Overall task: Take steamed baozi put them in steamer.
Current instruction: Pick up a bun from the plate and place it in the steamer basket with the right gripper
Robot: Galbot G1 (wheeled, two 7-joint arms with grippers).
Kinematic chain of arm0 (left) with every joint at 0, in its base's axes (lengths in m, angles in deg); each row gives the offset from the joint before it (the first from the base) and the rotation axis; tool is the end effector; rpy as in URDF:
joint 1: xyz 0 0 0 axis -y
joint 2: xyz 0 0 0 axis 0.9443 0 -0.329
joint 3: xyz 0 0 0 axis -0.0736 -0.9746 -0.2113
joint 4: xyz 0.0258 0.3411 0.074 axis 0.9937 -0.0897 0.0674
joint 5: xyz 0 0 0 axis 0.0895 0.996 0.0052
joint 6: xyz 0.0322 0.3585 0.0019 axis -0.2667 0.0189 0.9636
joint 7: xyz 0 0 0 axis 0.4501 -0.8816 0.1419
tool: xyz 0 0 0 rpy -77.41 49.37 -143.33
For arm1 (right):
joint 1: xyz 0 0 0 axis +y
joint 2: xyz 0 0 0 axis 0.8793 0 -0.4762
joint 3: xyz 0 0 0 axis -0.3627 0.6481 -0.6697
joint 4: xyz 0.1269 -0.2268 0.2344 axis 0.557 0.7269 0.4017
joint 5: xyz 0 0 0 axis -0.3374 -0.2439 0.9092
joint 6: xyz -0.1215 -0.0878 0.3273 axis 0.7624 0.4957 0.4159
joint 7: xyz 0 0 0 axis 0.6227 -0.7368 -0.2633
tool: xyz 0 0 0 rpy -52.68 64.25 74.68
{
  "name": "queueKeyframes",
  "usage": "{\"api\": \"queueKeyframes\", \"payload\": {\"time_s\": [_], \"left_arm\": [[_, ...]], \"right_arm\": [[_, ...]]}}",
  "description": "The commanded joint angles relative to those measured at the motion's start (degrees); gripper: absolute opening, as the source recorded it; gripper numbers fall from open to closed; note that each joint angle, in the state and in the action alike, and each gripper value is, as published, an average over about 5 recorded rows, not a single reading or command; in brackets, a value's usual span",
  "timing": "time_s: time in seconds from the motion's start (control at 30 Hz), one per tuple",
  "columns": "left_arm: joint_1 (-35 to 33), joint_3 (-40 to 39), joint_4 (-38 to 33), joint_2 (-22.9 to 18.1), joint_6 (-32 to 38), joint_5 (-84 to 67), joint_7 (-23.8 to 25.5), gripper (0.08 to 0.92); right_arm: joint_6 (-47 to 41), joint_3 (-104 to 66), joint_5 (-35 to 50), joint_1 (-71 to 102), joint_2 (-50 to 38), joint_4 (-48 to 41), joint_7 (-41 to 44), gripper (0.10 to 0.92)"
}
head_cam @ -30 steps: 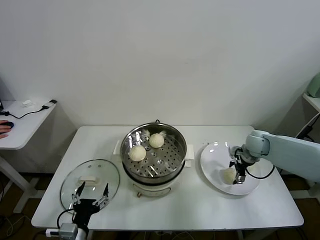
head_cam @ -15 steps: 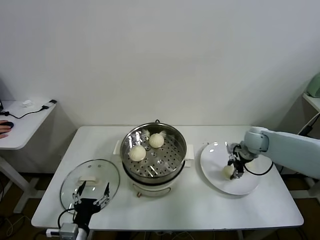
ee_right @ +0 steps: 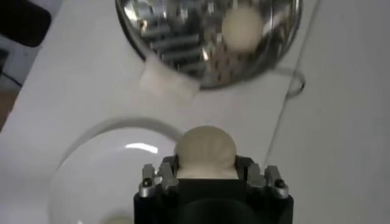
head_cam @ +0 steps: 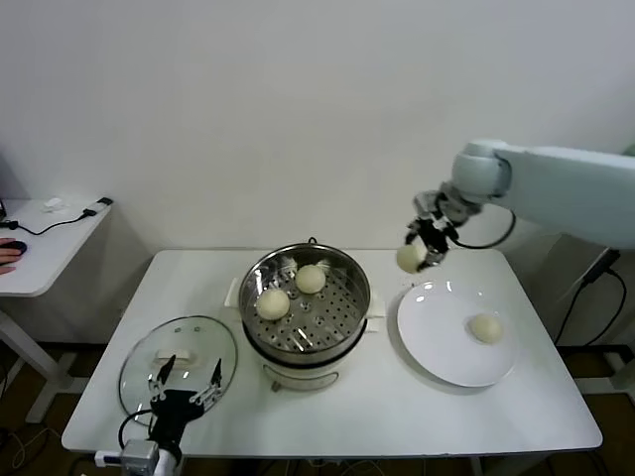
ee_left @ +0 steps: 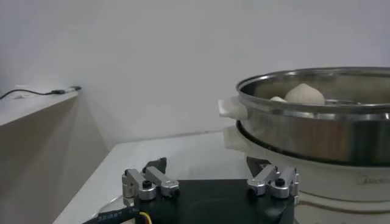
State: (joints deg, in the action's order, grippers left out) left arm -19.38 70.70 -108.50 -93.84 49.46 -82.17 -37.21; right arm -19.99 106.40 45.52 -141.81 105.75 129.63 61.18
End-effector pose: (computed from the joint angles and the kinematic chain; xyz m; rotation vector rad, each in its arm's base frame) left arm 0.1409 0.0496 -0.3195 -0.0141 -2.8724 -0.1584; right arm 0.5443 0.0139 0.0207 1.5646 -1.2267 1.7678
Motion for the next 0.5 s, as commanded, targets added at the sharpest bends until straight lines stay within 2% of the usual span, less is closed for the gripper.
{"api": "queueKeyframes", "payload": {"time_s": [0.03, 0.23, 0.5], "left_arm": [[0.0, -0.1, -0.1, 0.0, 0.0, 0.1, 0.0, 0.823], [-0.2, 0.1, -0.1, 0.0, 0.1, -0.1, 0.0, 0.823], [-0.3, 0.4, 0.3, 0.1, 0.3, -0.2, -0.1, 0.823]], "right_arm": [[16.6, -4.0, -5.4, -5.2, 14.7, 8.8, 1.6, 0.619], [24.6, -4.8, -15.5, 2.8, 18.0, 10.3, 0.9, 0.619], [27.4, -3.6, -22.4, 10.9, 19.8, 5.7, -1.2, 0.619]]}}
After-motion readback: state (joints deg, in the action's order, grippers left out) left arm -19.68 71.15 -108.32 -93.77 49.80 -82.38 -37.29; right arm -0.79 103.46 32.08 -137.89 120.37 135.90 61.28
